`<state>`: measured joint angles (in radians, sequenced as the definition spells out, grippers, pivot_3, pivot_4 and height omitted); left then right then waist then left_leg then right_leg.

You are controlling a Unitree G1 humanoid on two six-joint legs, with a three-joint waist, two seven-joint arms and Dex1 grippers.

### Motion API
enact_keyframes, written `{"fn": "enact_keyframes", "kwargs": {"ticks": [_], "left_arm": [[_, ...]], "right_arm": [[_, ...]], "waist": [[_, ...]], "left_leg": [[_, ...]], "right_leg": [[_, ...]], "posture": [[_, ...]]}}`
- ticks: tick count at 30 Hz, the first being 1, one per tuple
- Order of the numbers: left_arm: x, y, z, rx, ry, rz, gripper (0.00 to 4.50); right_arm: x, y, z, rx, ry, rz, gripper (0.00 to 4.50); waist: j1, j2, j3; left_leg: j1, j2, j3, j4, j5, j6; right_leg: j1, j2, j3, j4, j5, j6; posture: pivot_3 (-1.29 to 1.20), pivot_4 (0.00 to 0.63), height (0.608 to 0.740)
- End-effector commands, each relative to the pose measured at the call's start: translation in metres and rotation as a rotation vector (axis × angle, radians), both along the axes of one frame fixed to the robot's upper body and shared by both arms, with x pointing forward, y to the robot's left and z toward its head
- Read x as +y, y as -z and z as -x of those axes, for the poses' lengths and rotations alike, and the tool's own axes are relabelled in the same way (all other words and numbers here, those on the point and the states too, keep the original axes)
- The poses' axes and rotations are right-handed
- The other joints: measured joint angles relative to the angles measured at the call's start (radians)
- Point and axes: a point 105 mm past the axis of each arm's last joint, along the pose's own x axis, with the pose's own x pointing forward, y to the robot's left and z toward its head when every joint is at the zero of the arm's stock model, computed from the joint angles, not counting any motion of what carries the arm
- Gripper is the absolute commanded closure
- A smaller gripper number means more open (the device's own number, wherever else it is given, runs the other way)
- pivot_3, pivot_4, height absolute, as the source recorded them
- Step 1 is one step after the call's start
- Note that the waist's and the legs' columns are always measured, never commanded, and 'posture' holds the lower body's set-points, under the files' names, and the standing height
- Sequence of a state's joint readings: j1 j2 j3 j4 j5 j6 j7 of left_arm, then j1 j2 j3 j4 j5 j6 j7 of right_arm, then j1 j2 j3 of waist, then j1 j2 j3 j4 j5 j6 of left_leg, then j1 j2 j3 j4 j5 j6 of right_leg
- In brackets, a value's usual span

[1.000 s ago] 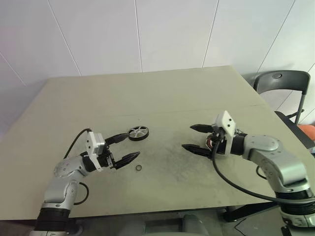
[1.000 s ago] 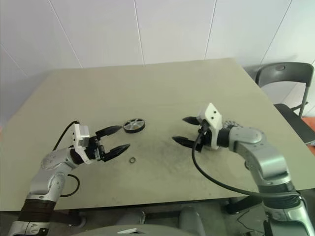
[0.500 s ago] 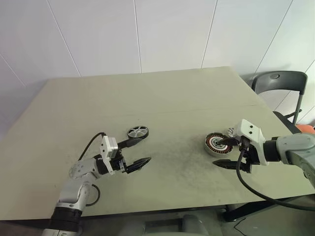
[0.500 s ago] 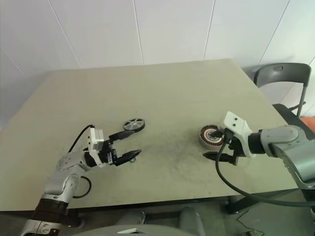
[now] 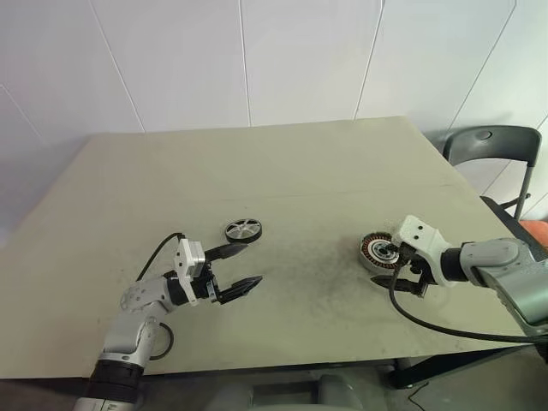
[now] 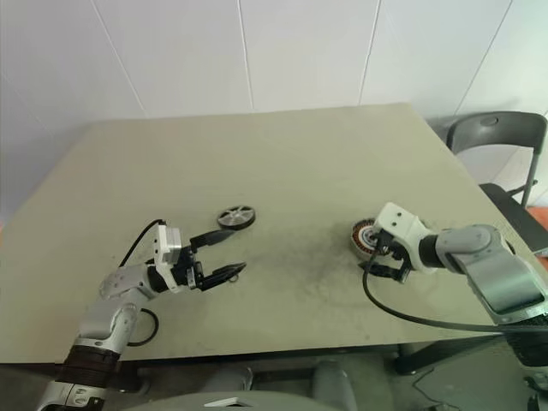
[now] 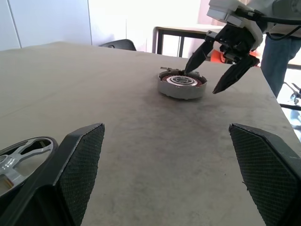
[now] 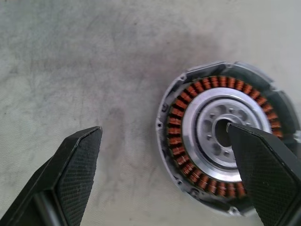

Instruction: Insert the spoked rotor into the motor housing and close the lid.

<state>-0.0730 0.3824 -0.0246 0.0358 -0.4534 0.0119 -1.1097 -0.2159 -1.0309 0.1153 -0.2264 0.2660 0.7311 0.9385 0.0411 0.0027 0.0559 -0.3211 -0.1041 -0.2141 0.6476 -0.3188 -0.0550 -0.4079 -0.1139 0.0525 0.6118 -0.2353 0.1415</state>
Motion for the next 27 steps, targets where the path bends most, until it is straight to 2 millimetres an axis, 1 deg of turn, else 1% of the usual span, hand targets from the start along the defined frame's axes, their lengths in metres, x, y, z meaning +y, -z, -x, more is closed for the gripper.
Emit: {"fn": "enact_keyframes", "kwargs": {"ticks": [1, 3, 6, 10, 12, 14, 17, 20, 24, 27], "left_arm": [[0.002, -0.01, 0.0, -0.047, -0.008, 0.012, 0.0], [0.003, -0.01, 0.0, -0.046, -0.011, 0.013, 0.0], [0.003, -0.01, 0.002, -0.045, -0.018, 0.016, 0.0], [0.003, -0.01, 0.006, -0.045, -0.025, 0.02, 0.0], [0.004, -0.01, 0.007, -0.044, -0.031, 0.02, 0.0], [0.005, -0.01, 0.008, -0.043, -0.038, 0.02, 0.0], [0.006, -0.01, 0.008, -0.042, -0.044, 0.02, 0.0], [0.006, -0.01, 0.009, -0.041, -0.047, 0.021, 0.0], [0.006, -0.01, 0.008, -0.04, -0.045, 0.021, 0.0], [0.006, -0.009, 0.007, -0.039, -0.044, 0.02, 0.0]], "right_arm": [[0.009, -0.004, -0.003, -0.014, -0.045, -0.013, 0.02], [0.012, -0.003, -0.002, 0.002, -0.059, -0.022, 0.02], [0.013, 0.0, -0.006, 0.006, -0.064, -0.009, 0.02], [0.001, 0.003, -0.022, -0.02, -0.031, 0.084, 0.02], [0.0, 0.001, -0.026, -0.028, -0.025, 0.083, 0.02], [0.004, -0.004, -0.029, -0.034, -0.032, 0.048, 0.02], [-0.002, -0.004, -0.032, -0.041, -0.016, 0.078, 0.02], [-0.006, 0.0, -0.028, -0.003, -0.015, 0.088, 0.02], [0.001, 0.001, -0.017, 0.045, -0.047, 0.036, 0.02], [0.004, -0.001, -0.014, 0.054, -0.054, 0.015, 0.02]], "waist": [[0.002, 0.0, 0.0], [0.001, 0.0, 0.0], [-0.001, 0.0, 0.0], [0.0, 0.0, 0.0], [0.002, 0.0, 0.0], [0.001, 0.0, 0.0], [-0.001, 0.0, 0.0], [-0.001, 0.0, 0.0], [0.0, 0.0, 0.0], [0.001, 0.0, 0.0]], "left_leg": [[0.0, 0.0, 0.0, 0.0, 0.0, 0.0], [0.0, 0.0, 0.0, 0.0, 0.0, 0.0], [0.0, 0.0, 0.0, 0.0, 0.0, 0.0], [0.0, 0.0, 0.001, 0.0, 0.0, 0.0], [0.0, 0.0, 0.001, 0.0, 0.0, 0.0], [0.0, 0.0, 0.001, 0.0, 0.0, 0.0], [0.0, 0.0, 0.001, 0.0, 0.0, 0.0], [0.001, 0.0, 0.002, 0.0, 0.0, 0.0], [0.001, 0.0, 0.002, 0.0, 0.0, 0.0], [0.001, 0.0, 0.002, 0.0, 0.0, 0.0]], "right_leg": [[0.0, 0.0, 0.0, 0.0, 0.0, 0.0], [0.0, 0.0, 0.0, 0.0, 0.0, 0.0], [0.0, 0.0, 0.0, 0.0, 0.0, 0.0], [0.0, 0.0, 0.0, 0.0, 0.0, 0.0], [0.0, 0.0, 0.0, 0.0, 0.0, 0.0], [0.0, 0.0, 0.0, 0.0, 0.0, 0.0], [0.0, 0.0, 0.0, 0.0, 0.0, 0.0], [0.0, 0.0, 0.0, 0.0, 0.0, 0.0], [0.0, 0.0, 0.0, 0.0, 0.0, -0.001], [0.0, 0.0, 0.0, 0.0, 0.0, -0.001]], "posture": [[0.0, 0.0, 0.74], [0.0, 0.0, 0.74], [0.0, 0.0, 0.74], [0.0, 0.0, 0.74], [0.0, 0.0, 0.74], [0.0, 0.0, 0.74], [0.0, 0.0, 0.74], [0.0, 0.0, 0.74], [0.0, 0.0, 0.74], [0.0, 0.0, 0.74]]}}
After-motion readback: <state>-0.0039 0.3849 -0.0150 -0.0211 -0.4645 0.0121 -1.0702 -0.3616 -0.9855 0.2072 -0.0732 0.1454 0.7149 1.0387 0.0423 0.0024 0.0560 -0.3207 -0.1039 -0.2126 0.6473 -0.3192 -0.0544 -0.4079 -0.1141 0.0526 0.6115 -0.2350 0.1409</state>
